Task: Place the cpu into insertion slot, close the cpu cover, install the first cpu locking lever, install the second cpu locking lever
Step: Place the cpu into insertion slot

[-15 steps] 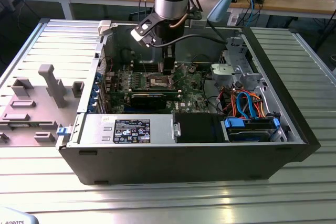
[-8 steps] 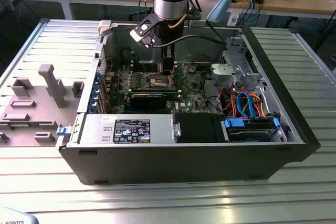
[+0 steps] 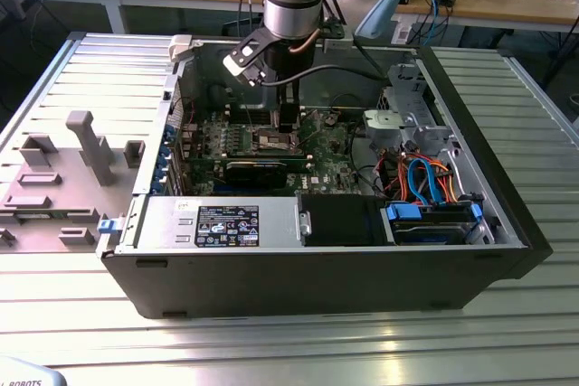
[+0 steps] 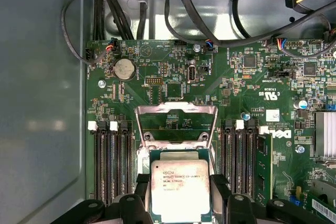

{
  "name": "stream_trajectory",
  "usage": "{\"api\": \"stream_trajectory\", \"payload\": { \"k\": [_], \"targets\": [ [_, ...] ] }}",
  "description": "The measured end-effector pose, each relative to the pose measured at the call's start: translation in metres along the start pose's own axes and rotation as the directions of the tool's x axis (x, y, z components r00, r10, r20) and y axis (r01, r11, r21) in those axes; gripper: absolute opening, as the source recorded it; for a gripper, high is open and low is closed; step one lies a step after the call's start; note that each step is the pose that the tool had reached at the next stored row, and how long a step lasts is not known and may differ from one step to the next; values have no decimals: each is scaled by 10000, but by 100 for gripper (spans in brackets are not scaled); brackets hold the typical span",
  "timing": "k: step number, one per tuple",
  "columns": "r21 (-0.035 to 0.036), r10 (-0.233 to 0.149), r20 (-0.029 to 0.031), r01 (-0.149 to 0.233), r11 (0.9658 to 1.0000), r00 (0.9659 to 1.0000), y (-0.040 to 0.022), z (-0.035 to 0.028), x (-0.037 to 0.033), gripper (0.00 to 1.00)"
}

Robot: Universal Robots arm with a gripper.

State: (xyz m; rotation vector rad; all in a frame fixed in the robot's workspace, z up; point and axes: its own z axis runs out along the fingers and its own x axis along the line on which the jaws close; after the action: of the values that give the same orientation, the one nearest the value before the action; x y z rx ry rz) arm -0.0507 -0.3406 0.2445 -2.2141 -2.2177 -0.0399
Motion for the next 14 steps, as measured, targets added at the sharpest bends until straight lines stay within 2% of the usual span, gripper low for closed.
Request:
{"api": "stream_trajectory", "payload": {
  "k": [8, 14],
  "targets": [
    [-2, 0, -2, 0, 10000, 10000, -24, 33, 0, 54],
    [0, 0, 30, 0, 10000, 10000, -55, 72, -2, 54]
  ]
}}
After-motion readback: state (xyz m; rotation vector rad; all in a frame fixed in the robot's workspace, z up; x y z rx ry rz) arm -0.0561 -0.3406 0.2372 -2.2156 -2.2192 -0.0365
